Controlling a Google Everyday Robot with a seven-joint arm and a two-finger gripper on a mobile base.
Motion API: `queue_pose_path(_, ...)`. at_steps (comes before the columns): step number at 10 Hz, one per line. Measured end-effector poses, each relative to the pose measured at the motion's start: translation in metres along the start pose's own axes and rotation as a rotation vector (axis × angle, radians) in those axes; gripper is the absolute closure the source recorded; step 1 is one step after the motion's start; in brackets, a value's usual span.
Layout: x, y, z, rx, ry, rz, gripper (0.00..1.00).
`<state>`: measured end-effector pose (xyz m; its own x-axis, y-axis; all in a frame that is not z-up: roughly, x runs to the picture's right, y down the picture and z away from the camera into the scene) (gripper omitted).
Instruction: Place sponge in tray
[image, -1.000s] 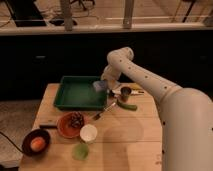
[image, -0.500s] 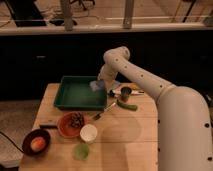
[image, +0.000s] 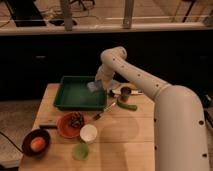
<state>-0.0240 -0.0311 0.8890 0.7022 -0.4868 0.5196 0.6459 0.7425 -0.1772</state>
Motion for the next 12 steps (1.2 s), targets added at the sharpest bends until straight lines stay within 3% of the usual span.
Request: queue_pose_path(12, -0.005, -0.022, 0.015, -0.024, -0.057, -0.047, 0.98)
